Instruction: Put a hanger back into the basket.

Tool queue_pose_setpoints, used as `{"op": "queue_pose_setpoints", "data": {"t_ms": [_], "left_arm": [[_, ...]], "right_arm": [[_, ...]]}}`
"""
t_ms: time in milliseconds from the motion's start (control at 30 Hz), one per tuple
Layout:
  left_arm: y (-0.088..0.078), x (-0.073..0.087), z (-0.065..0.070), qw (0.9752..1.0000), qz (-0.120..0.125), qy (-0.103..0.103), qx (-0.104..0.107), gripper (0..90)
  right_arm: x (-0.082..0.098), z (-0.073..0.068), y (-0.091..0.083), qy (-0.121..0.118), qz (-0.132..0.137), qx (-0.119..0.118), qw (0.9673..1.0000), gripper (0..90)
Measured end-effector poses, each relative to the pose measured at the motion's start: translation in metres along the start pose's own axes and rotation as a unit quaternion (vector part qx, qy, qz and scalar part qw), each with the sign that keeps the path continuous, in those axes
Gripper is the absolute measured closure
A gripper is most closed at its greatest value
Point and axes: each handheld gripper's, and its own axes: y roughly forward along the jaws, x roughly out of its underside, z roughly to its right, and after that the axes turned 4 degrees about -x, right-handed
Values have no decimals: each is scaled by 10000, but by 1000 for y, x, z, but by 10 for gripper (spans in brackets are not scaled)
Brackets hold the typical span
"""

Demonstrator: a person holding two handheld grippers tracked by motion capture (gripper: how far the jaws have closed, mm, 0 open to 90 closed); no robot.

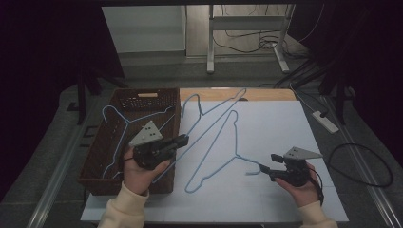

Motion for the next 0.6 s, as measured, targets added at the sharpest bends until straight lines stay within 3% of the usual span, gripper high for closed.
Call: {"op": "queue_pose_setpoints", "data": {"t_ms": [300,600], "left_arm": [[-21,-2,-17,9996,168,-168,-158,870],[-40,3,-43,9973,296,-383,-557,870]], "right_arm": [[0,0,0,-12,2,-2,10000,348],[1,1,-1,4,-2,-9,10000,347]]}}
